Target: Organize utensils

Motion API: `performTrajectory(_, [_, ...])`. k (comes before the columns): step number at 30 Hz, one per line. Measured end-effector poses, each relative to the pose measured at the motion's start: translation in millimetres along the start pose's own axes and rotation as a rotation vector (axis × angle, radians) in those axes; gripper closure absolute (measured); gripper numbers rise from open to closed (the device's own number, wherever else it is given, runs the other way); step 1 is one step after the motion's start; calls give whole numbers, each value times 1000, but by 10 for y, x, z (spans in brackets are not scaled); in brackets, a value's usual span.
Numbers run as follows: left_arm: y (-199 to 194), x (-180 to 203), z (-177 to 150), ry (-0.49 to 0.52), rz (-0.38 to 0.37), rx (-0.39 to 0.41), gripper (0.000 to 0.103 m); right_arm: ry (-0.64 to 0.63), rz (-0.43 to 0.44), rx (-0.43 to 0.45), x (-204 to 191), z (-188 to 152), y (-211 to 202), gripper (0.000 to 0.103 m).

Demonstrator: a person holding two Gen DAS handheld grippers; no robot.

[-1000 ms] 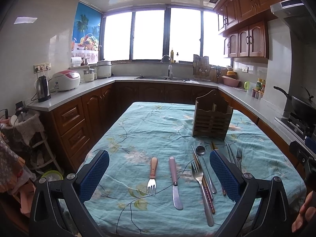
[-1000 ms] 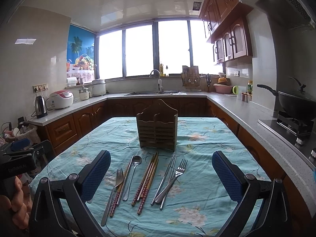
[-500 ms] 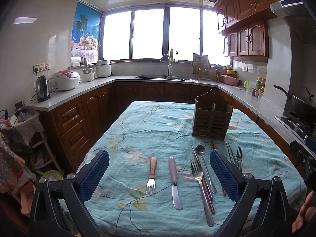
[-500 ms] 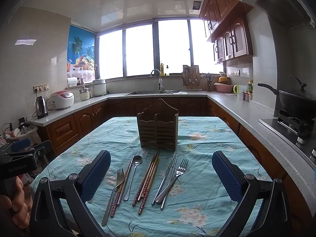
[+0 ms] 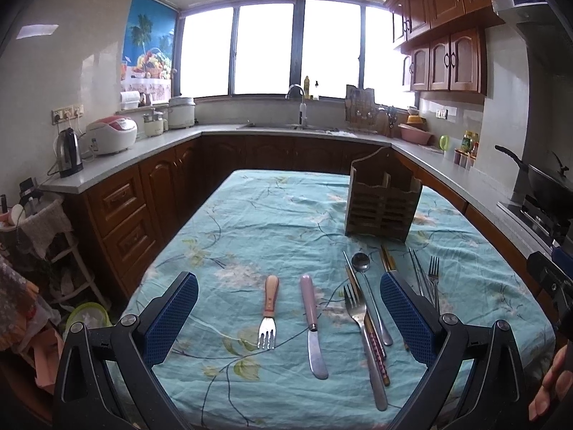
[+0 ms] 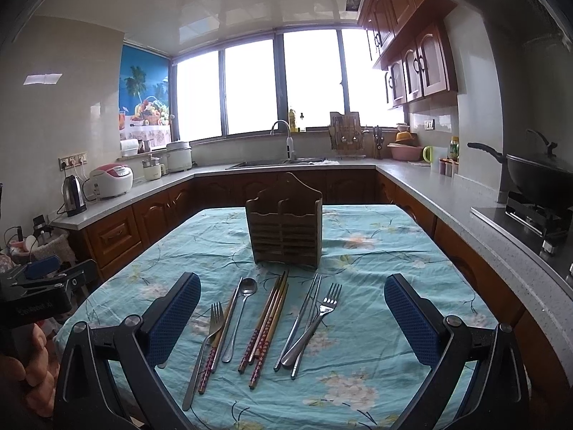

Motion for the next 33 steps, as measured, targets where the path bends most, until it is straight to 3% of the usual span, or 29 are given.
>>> performTrajectory(9, [502, 41, -18, -7, -87, -163, 1, 43, 8, -65, 127, -71, 233, 0])
performTrajectory(19, [1133, 133, 27, -15, -162, -294, 7, 127, 21, -215, 371, -263, 741, 7])
performTrajectory(33, [1853, 402, -162, 40, -195, -404, 21, 191, 64, -387, 464, -523, 1445, 43])
Point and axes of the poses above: each gripper's, at about its wrist camera, not at the fingertips, and y roughly the way its jaws point, x to its right, z to its top, the point moved 5 cm from there along y, roughly the way its jaws point, and after that the axes turned 7 degrees about x, right-handed, at the moved point
